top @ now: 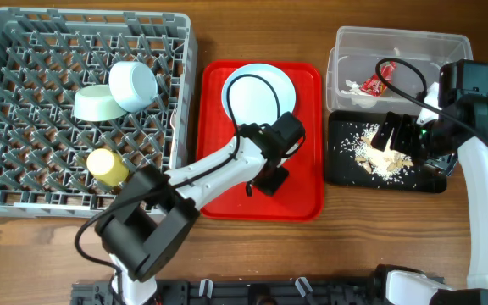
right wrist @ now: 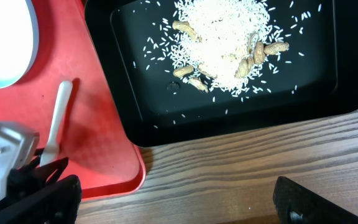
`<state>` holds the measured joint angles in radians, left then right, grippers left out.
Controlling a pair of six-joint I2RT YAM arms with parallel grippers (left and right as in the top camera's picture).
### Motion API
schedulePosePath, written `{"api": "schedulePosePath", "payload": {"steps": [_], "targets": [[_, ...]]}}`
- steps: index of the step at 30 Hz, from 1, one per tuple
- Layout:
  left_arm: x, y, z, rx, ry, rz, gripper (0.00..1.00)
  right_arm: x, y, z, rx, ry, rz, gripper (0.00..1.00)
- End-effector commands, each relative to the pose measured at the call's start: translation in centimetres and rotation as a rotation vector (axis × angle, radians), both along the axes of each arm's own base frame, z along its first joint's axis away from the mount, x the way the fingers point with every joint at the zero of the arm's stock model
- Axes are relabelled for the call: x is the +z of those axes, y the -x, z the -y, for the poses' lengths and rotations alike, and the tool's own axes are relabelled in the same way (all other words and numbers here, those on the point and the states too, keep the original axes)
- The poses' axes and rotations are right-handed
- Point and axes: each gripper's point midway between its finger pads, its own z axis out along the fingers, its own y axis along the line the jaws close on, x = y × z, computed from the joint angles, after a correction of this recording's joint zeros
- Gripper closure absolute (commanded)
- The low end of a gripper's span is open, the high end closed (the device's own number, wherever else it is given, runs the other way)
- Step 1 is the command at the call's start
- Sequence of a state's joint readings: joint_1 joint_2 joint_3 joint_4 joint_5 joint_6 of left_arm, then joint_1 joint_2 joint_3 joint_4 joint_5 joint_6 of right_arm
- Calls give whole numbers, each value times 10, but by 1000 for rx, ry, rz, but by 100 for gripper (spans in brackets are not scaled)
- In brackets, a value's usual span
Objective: Sort waste into correct bins and load items into the dishwasher rack
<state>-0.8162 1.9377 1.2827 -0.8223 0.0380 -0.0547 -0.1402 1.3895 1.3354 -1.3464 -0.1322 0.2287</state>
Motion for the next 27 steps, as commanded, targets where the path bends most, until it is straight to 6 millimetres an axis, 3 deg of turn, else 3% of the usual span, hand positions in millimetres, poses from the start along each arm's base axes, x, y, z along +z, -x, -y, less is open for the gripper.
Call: {"api": "schedulePosePath", "payload": {"steps": [1,4,6,11,14,19,22,25,27], "targets": [[-18,-2,-5,18,-32,-14,66,5,1,3,10,20,19,0],[-18,-4,-3,18,-25,-7,74,5,1,3,11,20,19,0],[-18,-4,-3,18,-26,-7,95,5,2,3,11,20,17,0],[-7,-11,-8,24,-47,42,96,5,2,3,13,20,16,0],[19,-21,-6,33,-27,102,96,5,2,3,13,20,16,0],[85,-34,-4,60,82,218,96,5,2,3,13,20,15,0],[129,-51,-31,151,112,333,96,5,2,3,13,20,15,0],[154,-71,-67,251,105,411,96,5,2,3,13,20,15,0],[159,-83,-89,318,101,427,92,5,2,3,13,20,16,0]]}}
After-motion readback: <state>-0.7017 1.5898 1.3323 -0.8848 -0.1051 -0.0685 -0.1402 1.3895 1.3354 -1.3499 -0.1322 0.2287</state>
